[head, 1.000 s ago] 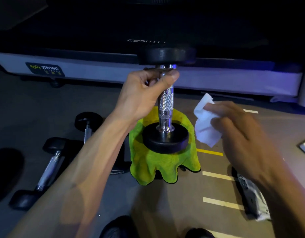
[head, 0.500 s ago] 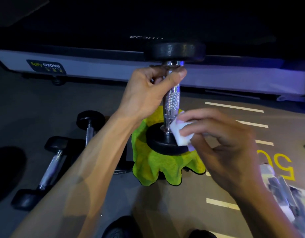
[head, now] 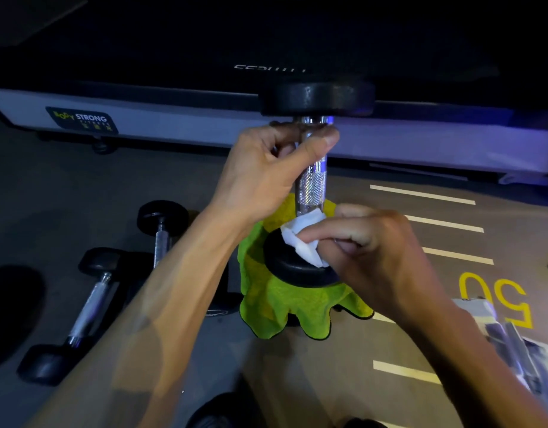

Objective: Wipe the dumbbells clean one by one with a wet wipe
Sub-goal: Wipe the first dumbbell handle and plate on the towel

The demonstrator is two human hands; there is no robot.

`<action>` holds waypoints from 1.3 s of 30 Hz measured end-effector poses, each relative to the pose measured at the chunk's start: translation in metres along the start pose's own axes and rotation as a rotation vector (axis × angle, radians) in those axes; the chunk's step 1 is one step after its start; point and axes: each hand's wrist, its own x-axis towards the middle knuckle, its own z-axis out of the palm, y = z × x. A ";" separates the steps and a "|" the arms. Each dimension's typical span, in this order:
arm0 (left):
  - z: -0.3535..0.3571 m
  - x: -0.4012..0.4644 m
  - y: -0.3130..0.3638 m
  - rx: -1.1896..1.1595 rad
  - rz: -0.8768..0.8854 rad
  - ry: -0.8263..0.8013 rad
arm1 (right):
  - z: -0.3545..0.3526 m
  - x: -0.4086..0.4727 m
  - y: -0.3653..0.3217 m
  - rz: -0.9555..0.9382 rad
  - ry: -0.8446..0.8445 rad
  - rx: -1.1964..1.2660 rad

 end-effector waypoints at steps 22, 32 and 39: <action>-0.009 0.002 -0.005 -0.036 -0.047 -0.077 | 0.018 0.005 -0.001 0.144 0.230 0.229; -0.031 -0.005 -0.003 0.158 0.002 0.014 | 0.028 0.000 -0.008 0.182 0.272 0.365; -0.060 -0.016 0.023 0.527 0.483 0.053 | 0.026 -0.004 -0.009 0.165 0.270 0.360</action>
